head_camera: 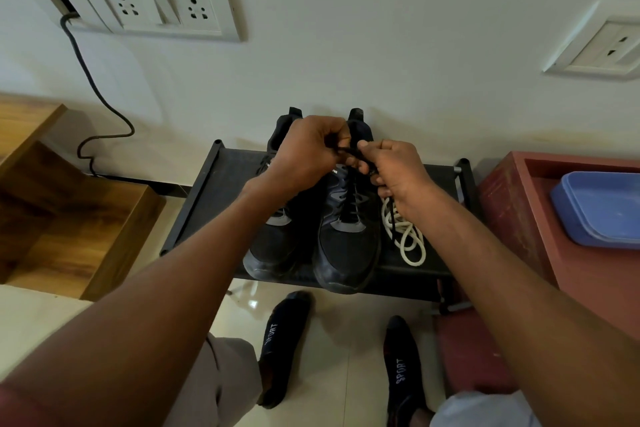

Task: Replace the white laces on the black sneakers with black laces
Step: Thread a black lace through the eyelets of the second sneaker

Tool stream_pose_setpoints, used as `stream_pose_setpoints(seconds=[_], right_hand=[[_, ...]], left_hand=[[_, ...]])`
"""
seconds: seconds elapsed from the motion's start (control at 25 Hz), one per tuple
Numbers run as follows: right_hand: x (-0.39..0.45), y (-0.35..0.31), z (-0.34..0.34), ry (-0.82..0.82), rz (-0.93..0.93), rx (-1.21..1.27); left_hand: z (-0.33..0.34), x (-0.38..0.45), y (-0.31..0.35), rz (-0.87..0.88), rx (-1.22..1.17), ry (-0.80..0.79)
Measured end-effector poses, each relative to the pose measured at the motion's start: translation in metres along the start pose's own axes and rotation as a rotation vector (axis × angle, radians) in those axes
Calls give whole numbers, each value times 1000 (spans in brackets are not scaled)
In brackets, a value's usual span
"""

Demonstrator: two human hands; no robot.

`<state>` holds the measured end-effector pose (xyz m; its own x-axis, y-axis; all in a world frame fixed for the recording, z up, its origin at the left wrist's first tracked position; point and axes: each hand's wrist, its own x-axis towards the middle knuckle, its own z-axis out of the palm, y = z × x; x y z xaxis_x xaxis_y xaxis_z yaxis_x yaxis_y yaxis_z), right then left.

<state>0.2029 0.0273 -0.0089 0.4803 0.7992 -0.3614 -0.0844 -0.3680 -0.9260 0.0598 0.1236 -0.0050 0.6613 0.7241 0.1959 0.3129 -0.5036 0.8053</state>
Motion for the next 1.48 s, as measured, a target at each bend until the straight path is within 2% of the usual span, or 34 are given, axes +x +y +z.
stream_pose_setpoints(seconds=[0.12, 0.24, 0.32, 0.4, 0.48, 0.56, 0.64, 0.72, 0.84, 0.96, 1.04, 1.16, 1.32, 1.4, 1.48], right_hand=[[4, -1, -1, -46, 25, 21], [5, -1, 0, -86, 42, 7], [7, -2, -1, -71, 24, -16], [9, -5, -3, -66, -11, -10], [7, -5, -5, -134, -62, -32], [3, -3, -8, -210, -149, -95], [0, 3, -8, -171, -305, -201], [-1, 9, -6, -26, -442, -305], [-5, 10, -6, 107, -492, -300], [-10, 5, -11, 208, -362, -205], [-15, 4, -15, 255, -194, -94], [-27, 6, -20, 326, 105, 107], [-34, 4, -24, 270, 505, 541], [-32, 5, -23, 207, 575, 702], [-29, 7, -21, 153, 557, 785]], left_hand=[[5, -1, 3, 151, 114, 86], [3, -2, 0, 139, 56, 63], [1, -1, 4, -7, -85, 24], [-3, 2, 9, -299, -322, -17], [-7, 4, 12, -631, -510, -66], [-11, 7, 11, -849, -645, -120], [-13, 9, 11, -909, -677, -175], [-14, 7, 13, -902, -671, -209], [-15, 7, 17, -869, -643, -193], [-17, 6, 21, -831, -648, -159], [-17, 5, 23, -818, -603, -144], [-17, -1, 23, -840, -560, -24], [-19, -3, 19, -879, -581, 161], [-14, -2, 20, -862, -569, 246], [-15, 0, 19, -825, -573, 264]])
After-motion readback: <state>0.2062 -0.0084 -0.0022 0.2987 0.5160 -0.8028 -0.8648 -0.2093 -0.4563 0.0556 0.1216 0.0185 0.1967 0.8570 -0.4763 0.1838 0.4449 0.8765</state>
